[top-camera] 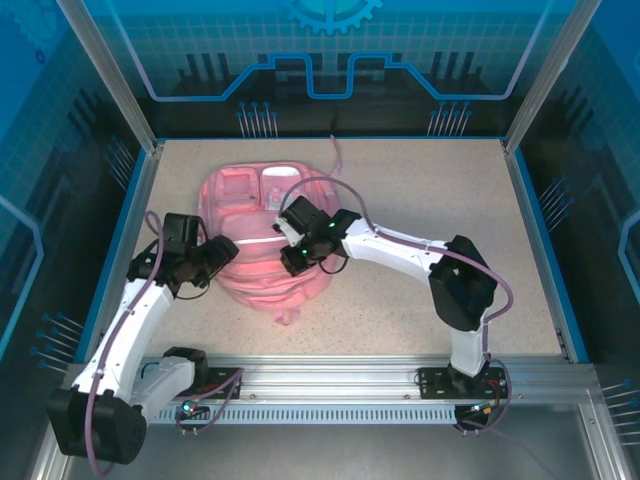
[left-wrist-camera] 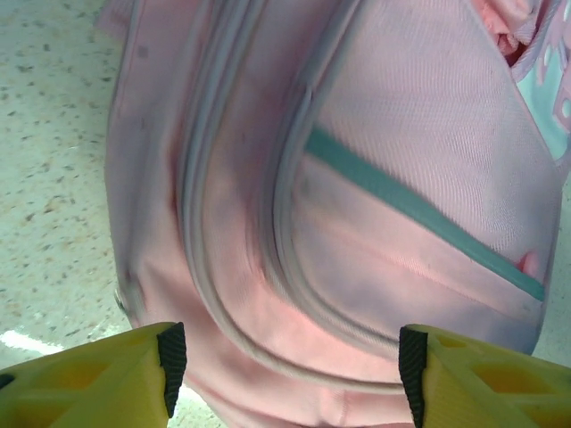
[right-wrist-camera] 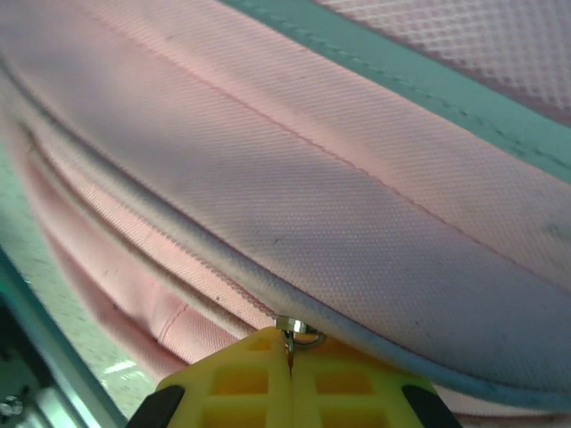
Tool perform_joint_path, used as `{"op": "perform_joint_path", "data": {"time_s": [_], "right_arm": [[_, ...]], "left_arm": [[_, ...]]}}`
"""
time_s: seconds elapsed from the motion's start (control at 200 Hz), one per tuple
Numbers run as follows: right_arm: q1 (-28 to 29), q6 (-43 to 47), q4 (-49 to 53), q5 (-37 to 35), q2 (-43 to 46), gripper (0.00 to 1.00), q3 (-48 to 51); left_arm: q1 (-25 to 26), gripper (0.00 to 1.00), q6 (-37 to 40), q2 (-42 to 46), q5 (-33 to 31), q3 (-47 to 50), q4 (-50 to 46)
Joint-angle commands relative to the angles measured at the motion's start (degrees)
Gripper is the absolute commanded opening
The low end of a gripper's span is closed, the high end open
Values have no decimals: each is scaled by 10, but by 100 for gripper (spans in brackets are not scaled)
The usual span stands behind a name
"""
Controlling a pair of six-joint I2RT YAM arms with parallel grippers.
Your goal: Pack the student bag
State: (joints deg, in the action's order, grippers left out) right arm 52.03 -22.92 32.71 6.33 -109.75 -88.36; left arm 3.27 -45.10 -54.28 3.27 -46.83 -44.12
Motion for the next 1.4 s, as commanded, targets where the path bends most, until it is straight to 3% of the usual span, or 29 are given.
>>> {"op": "perform_joint_path", "data": {"time_s": [0.0,0.275,0.635,0.795,0.92,1.151,1.396], "right_arm": [[13,-18,-46,47,-20,0,-45],[25,-19,-65,86,-29,0,-54],[27,-4,-58,71,-9,0,-27],[19,10,-34,26,14,0,1],[3,22,-10,-24,35,0,30],[-53,63,18,-70,56,0,61],[-99,47,32,-104,-12,0,-24]], "left_arm": [[-13,66,-25,13,19,4,-24],[-15,57,-97,-17,124,55,94],[-18,39,-114,-42,81,81,152],[-20,18,-95,-42,51,89,146],[-23,7,-78,-44,38,89,138],[-25,2,-51,-38,40,88,109],[-25,0,-40,-26,59,102,88]]}}
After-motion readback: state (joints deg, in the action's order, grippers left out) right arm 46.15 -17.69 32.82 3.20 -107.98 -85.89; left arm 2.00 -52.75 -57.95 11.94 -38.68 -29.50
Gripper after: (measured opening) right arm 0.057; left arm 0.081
